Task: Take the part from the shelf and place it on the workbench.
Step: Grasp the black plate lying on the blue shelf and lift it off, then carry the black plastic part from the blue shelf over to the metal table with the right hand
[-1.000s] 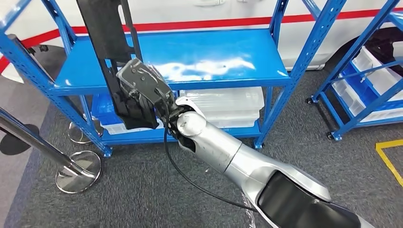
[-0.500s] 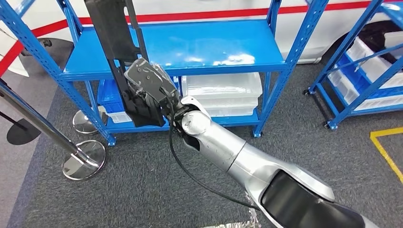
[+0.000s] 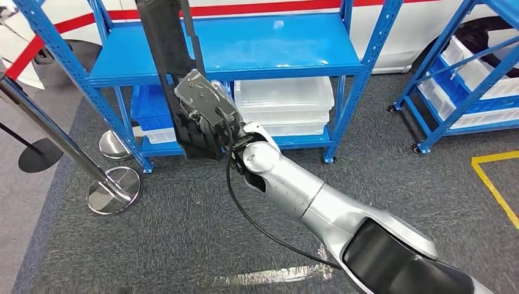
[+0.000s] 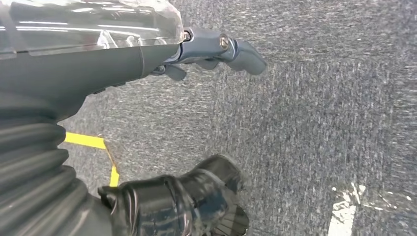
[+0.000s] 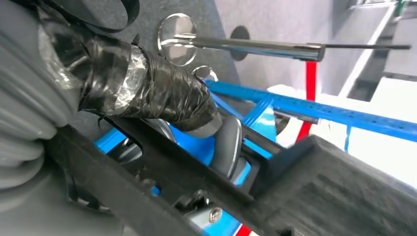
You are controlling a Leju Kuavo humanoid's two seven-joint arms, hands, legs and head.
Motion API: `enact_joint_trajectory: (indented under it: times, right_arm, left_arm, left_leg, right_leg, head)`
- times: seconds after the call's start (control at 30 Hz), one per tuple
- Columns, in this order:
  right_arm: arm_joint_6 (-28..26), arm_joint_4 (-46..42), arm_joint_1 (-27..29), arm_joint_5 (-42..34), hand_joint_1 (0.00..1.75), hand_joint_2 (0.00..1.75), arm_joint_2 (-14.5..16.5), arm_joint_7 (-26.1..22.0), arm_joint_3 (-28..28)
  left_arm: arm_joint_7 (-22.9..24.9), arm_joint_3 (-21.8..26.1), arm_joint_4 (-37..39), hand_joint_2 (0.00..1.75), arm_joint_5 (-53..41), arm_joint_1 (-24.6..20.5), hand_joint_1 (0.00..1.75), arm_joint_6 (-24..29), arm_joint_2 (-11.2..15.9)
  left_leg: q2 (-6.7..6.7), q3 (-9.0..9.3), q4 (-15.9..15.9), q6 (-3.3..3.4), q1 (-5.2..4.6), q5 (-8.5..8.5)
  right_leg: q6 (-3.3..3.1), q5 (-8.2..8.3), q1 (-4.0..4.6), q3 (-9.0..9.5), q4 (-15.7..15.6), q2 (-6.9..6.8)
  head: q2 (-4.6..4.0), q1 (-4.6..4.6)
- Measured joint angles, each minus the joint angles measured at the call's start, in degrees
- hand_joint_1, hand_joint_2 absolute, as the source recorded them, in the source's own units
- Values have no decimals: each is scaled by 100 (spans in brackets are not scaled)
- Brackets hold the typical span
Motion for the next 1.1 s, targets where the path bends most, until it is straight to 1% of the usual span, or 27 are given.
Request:
enact_joint_trajectory:
  times: [0.07, 0.1, 0.13, 0.2, 0.23, 0.27, 0.3, 0.33, 0.37, 0.43, 0.47, 0.5, 0.57, 0.6, 0.63, 0.7, 0.73, 0.77, 0.8, 0.83, 0.87, 0.9, 0.93, 0.97, 1.0, 1.07, 1.1]
  right_arm:
    - [-86, -83, 31, 36, 175, 175, -111, 39, 0]
    - [-124, -125, 50, 62, 175, 175, -174, 61, -1]
    - [-158, -168, 70, 89, 175, 175, -231, 86, -1]
    - [-212, -251, 110, 138, 175, 175, -338, 124, -2]
    - [-231, -292, 131, 153, 175, 175, -391, 133, -2]
    - [-242, -333, 156, 163, 175, 175, -455, 134, -3]
    - [-242, -379, 183, 167, 175, 175, -520, 133, -4]
    - [-233, -430, 211, 167, 175, 175, -581, 133, -9]
    - [-217, -486, 236, 163, 175, 175, -634, 134, -17]
    - [-173, -605, 270, 142, 175, 175, -700, 140, -45]
    - [-153, -655, 283, 127, 175, 175, -724, 143, -64]
    - [-141, -693, 298, 114, 175, 175, -746, 145, -83]
    - [-133, -744, 335, 112, 175, 175, -793, 150, -104]
    - [-133, -766, 353, 125, 175, 175, -811, 155, -105]
    - [-135, -792, 368, 141, 175, 175, -826, 159, -106]
    - [-147, -848, 383, 168, 175, 175, -848, 163, -108]
    - [-159, -877, 389, 173, 175, 175, -860, 164, -108]
    - [-181, -911, 401, 175, 175, 175, -875, 168, -110]
    - [-213, -951, 421, 175, 175, 175, -894, 176, -115]
    - [-255, -1000, 447, 175, 175, 175, -916, 187, -120]
    - [-305, -1056, 476, 175, 175, 175, -940, 201, -128]
    - [-365, -1119, 502, 175, 175, 175, -966, 212, -147]
    - [-426, -1181, 527, 175, 175, 175, -992, 222, -176]
    - [-485, -1237, 550, 172, 175, 175, -1018, 229, -215]
    - [-531, -1291, 575, 167, 175, 175, -1045, 233, -257]
    - [-580, -1386, 638, 142, 175, 175, -1107, 238, -334]
    - [-598, -1430, 671, 128, 175, 175, -1143, 239, -370]
  left_arm:
    - [3, -4, 2, 175, -24, 6, 0, 7, -21]
    - [8, -8, 3, 175, -34, 7, 0, 9, -30]
    - [12, -12, 4, 175, -46, 6, 0, 11, -38]
    - [11, -19, 4, 175, -82, 3, 0, 12, -38]
    - [4, -21, 4, 175, -105, 3, 0, 9, -37]
    - [-9, -25, 4, 175, -128, 2, 0, 6, -36]
    - [-25, -31, 4, 175, -148, 1, 0, 3, -36]
    - [-38, -38, 4, 175, -165, 2, 0, 1, -35]
    - [-48, -45, 4, 175, -178, 6, 0, 0, -35]
    - [-56, -59, 4, 175, -193, 11, 0, -1, -35]
    - [-56, -64, 4, 175, -197, 9, 0, -2, -35]
    - [-57, -68, 4, 175, -198, 6, 0, -2, -35]
    - [-46, -74, 4, 175, -198, 7, 0, 0, -33]
    - [-33, -77, 4, 175, -198, 14, 0, 3, -32]
    - [-14, -80, 5, 175, -198, 22, 0, 5, -30]
    - [23, -84, 7, 175, -202, 34, 0, 7, -30]
    - [35, -86, 8, 175, -207, 36, 0, 6, -30]
    - [42, -90, 8, 175, -213, 35, 0, 6, -29]
    - [45, -98, 9, 175, -220, 33, 0, 5, -27]
    - [44, -110, 9, 175, -231, 33, 0, 5, -25]
    - [37, -123, 9, 175, -243, 31, 0, 4, -20]
    - [24, -134, 8, 175, -259, 25, 0, 3, -12]
    - [7, -143, 8, 175, -283, 18, 0, 8, -5]
    - [-13, -150, 8, 175, -308, 12, 0, 21, 1]
    - [-31, -156, 8, 175, -339, 9, 0, 42, 5]
    - [-60, -169, 8, 175, -396, 13, 0, 91, 6]
    - [-68, -177, 9, 175, -416, 14, 0, 109, 7]
  left_leg:
    - [21, -84, -33, 86, 20, 115]
    - [39, -136, -49, 138, 34, 183]
    - [58, -198, -68, 184, 47, 255]
    - [77, -342, -59, 235, 38, 378]
    - [82, -422, -49, 241, 34, 436]
    - [85, -501, -38, 240, 31, 491]
    - [86, -579, -25, 234, 29, 542]
    - [84, -654, -8, 224, 29, 588]
    - [82, -719, 14, 207, 29, 627]
    - [85, -828, 50, 157, 19, 702]
    - [89, -856, 50, 127, 19, 749]
    - [93, -873, 26, 96, 22, 803]
    - [86, -902, -8, 33, 44, 857]
    - [79, -948, 51, 3, 51, 768]
    - [71, -1023, 233, -26, 55, 583]
    - [65, -1228, 922, -69, 62, 55]
    - [64, -1310, 1303, -83, 65, -138]
    - [64, -1331, 1561, -89, 66, -217]
    - [64, -1262, 1632, -86, 63, -179]
    - [63, -1088, 1482, -72, 59, -54]
    - [60, -823, 1142, -42, 51, 83]
    - [57, -531, 742, -5, 34, 147]
    - [53, -295, 374, 26, 14, 165]
    - [46, -150, 131, 51, -7, 147]
    - [42, -99, 22, 66, -29, 119]
    - [47, -118, -60, 115, -26, 191]
    - [52, -124, -107, 152, -12, 241]
  right_leg:
    - [65, 40, 5, -44, -14, 16]
    - [96, -77, 3, -98, 70, 27]
    - [125, -304, -1, -179, 271, 38]
    - [164, -892, -25, -370, 989, 44]
    - [178, -1066, -33, -433, 1361, 43]
    - [188, -1097, -39, -429, 1608, 43]
    - [190, -1007, -42, -336, 1668, 43]
    - [185, -858, -46, -141, 1519, 43]
    - [171, -746, -49, 132, 1197, 46]
    - [125, -773, -31, 667, 423, 61]
    - [101, -817, -15, 802, 176, 69]
    - [77, -838, 10, 850, 50, 73]
    - [10, -741, 18, 813, -43, 57]
    - [-36, -696, 10, 794, -84, 46]
    - [-86, -647, -7, 763, -121, 35]
    - [-147, -557, -15, 658, -114, 27]
    - [-157, -521, -11, 595, -97, 25]
    - [-159, -489, -6, 532, -73, 25]
    - [-157, -463, -2, 470, -44, 25]
    - [-152, -443, 0, 412, -12, 26]
    - [-143, -427, 1, 363, 20, 28]
    - [-127, -408, 6, 317, 44, 28]
    - [-104, -384, 5, 282, 60, 25]
    - [-74, -352, 0, 259, 62, 20]
    - [-40, -316, -6, 243, 50, 15]
    - [30, -263, -19, 229, 24, 15]
    - [64, -312, -17, 196, 62, 22]
  head:
    - [0, -2]
    - [0, 12]
    - [0, 30]
    - [0, 56]
    - [0, 55]
    - [0, 55]
    - [0, 56]
    - [0, 57]
    - [0, 59]
    - [0, 52]
    - [0, 54]
    - [0, 51]
    - [0, 55]
    - [0, 48]
    - [0, 40]
    - [0, 26]
    - [0, 21]
    - [0, 22]
    - [0, 20]
    - [0, 19]
    - [0, 18]
    - [0, 20]
    - [0, 22]
    - [0, 24]
    - [0, 25]
    - [0, 23]
    - [0, 28]
